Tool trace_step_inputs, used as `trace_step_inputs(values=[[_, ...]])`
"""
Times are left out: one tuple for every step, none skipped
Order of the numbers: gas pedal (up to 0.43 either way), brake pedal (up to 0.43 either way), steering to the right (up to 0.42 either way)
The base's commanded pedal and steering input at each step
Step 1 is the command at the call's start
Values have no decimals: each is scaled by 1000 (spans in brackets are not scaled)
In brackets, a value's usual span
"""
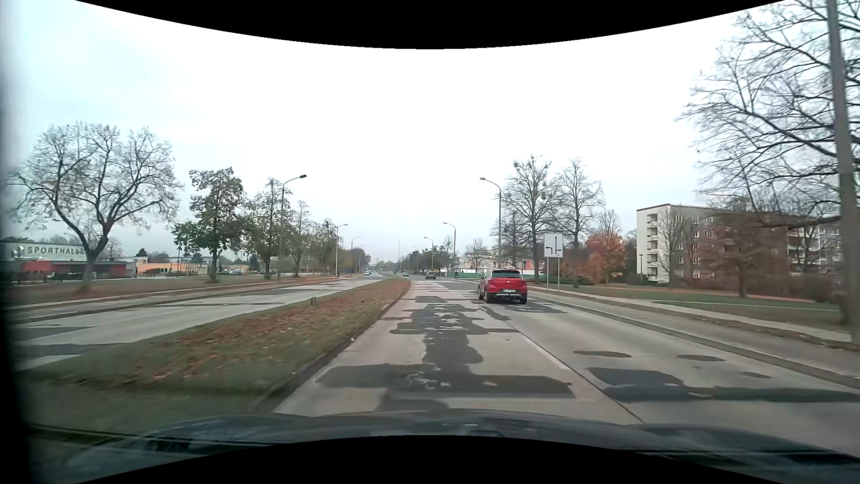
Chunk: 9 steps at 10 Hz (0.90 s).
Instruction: Follow the waypoints while adhering to traffic rules and regulations
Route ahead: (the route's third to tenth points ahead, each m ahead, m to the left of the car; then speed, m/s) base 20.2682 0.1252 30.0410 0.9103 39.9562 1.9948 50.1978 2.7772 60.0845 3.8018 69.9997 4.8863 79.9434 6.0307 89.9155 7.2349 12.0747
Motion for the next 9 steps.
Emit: trace_step_inputs(values=[[169,0,7],[157,0,8],[157,0,8],[157,0,9],[157,0,9],[157,0,9],[157,0,9],[157,0,9],[169,0,9]])
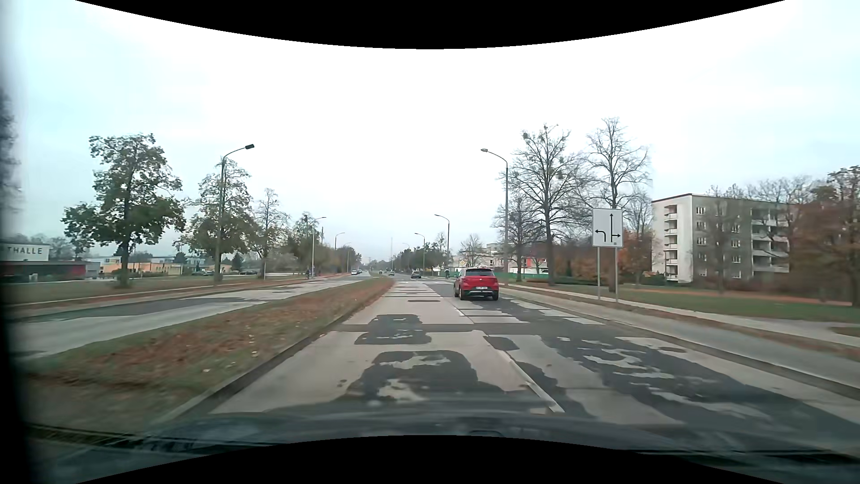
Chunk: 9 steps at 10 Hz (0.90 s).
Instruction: Follow the waypoints while adhering to traffic rules and regulations
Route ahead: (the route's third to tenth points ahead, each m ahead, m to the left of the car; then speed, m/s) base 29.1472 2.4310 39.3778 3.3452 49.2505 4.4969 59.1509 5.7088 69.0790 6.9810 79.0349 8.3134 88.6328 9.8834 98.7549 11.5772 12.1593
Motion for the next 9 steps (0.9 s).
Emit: trace_step_inputs(values=[[169,0,9],[177,0,9],[177,0,8],[177,0,6],[177,0,3],[177,0,1],[177,0,-1],[177,0,-2],[177,0,-4]])
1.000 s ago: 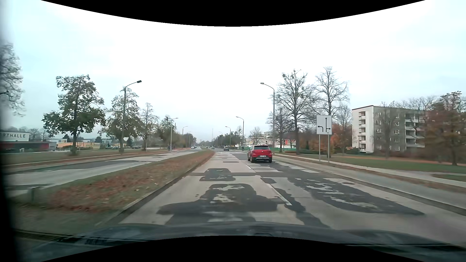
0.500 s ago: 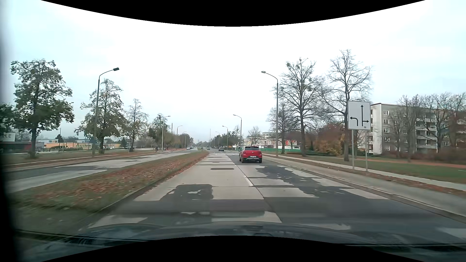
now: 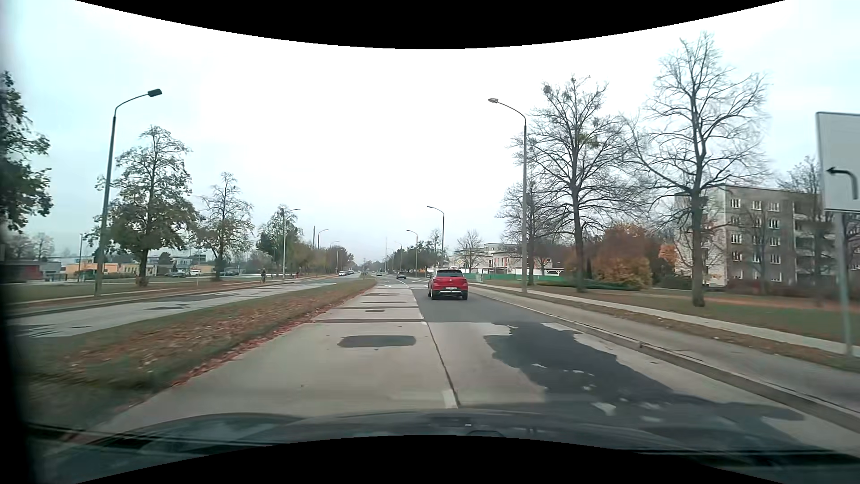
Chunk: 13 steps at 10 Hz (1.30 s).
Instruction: Follow the waypoints while adhering to traffic rules and regulations
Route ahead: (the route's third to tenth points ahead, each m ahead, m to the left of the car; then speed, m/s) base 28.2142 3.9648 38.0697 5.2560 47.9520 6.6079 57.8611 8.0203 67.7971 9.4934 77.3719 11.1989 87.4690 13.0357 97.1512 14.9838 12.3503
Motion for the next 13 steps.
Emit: trace_step_inputs(values=[[177,0,-6],[177,0,-8],[177,0,-9],[177,0,-12],[177,0,-15],[189,0,-17],[189,0,-19],[189,0,-18],[189,0,-19],[189,0,-19],[189,0,-18],[189,0,-19],[189,0,-19]])
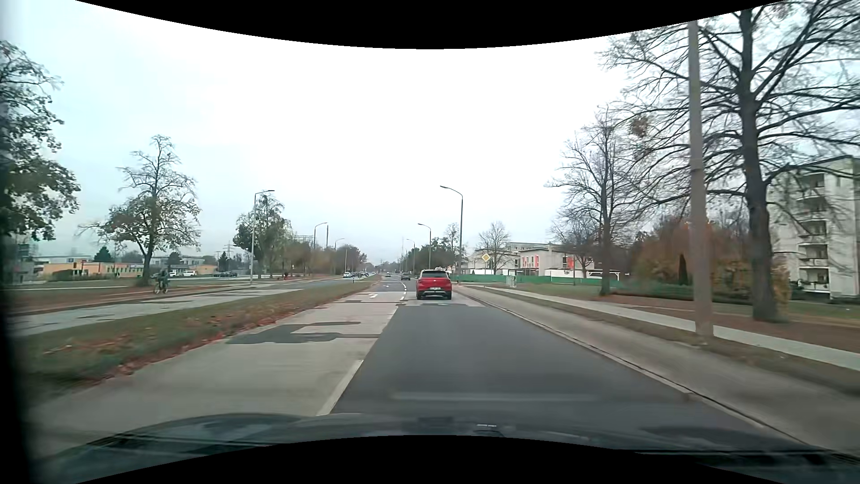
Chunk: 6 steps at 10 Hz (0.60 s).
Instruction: Follow the waypoints while adhering to traffic rules and regulations
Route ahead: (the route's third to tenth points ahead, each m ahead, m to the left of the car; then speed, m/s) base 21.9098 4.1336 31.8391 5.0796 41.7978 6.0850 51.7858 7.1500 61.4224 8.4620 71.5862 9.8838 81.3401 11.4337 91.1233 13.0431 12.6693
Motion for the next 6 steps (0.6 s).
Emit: trace_step_inputs(values=[[189,0,-19],[189,0,-18],[189,0,-18],[197,0,-18],[197,0,-18],[197,0,-17]])
